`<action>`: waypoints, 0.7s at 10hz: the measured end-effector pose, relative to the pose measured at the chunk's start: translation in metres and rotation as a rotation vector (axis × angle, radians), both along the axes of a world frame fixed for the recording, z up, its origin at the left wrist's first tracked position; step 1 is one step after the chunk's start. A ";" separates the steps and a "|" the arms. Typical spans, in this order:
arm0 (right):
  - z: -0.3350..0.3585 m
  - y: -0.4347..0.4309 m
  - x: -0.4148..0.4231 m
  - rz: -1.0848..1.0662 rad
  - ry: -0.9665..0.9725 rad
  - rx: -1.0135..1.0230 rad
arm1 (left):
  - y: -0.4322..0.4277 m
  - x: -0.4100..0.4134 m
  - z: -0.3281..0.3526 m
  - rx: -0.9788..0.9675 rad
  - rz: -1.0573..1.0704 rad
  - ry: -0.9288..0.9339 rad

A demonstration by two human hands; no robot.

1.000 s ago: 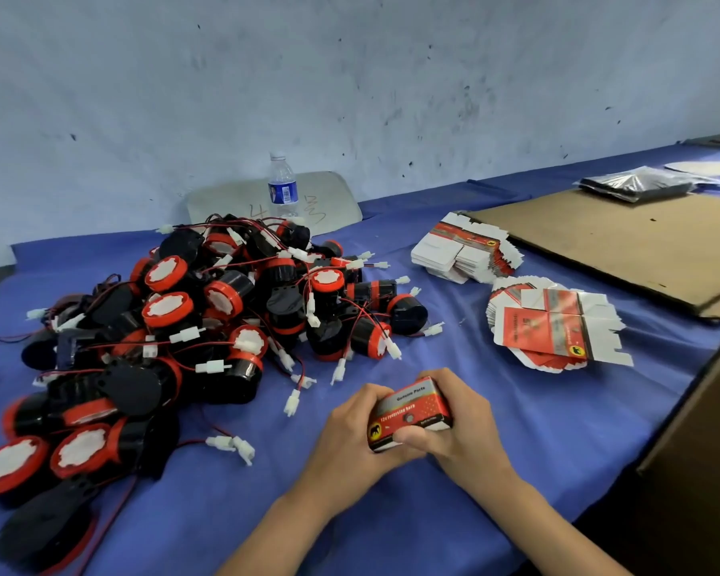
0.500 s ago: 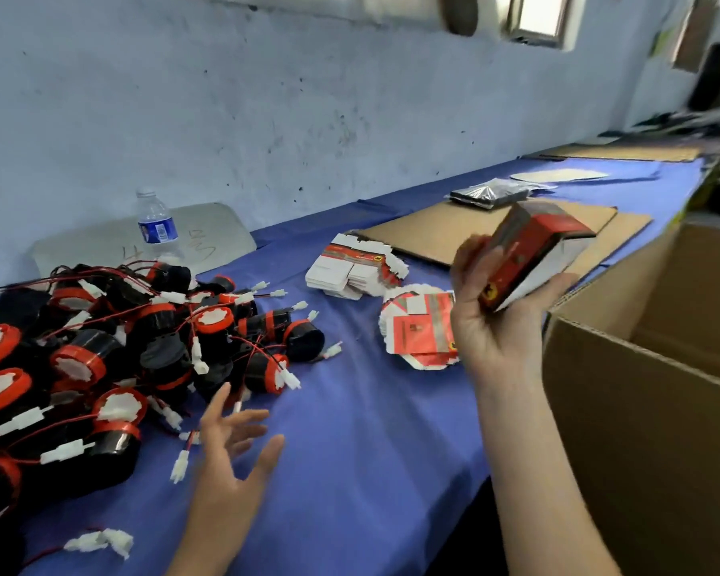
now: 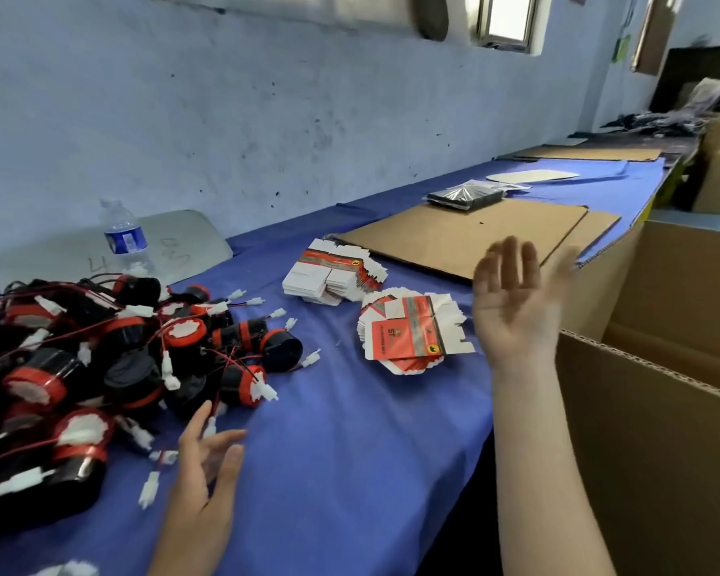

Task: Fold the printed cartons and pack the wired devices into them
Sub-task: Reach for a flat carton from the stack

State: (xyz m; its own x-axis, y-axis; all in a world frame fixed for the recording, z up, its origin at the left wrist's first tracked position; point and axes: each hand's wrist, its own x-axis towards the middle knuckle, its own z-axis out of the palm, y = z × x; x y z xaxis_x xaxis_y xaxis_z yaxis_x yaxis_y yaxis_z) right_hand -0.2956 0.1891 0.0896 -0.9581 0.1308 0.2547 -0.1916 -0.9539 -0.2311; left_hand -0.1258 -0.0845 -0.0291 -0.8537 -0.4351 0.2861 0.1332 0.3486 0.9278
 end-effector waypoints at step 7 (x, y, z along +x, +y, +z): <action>0.016 -0.012 -0.043 -1.047 0.308 2.736 | -0.003 0.002 -0.002 -0.031 -0.038 -0.044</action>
State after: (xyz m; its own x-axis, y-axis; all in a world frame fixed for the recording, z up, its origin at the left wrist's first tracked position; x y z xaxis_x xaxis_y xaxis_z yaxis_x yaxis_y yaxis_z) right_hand -0.3386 0.1768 0.1056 -0.8248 -0.3082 0.4741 -0.2425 0.9502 0.1958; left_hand -0.1237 -0.0875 -0.0306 -0.8817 -0.3934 0.2606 0.1064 0.3723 0.9220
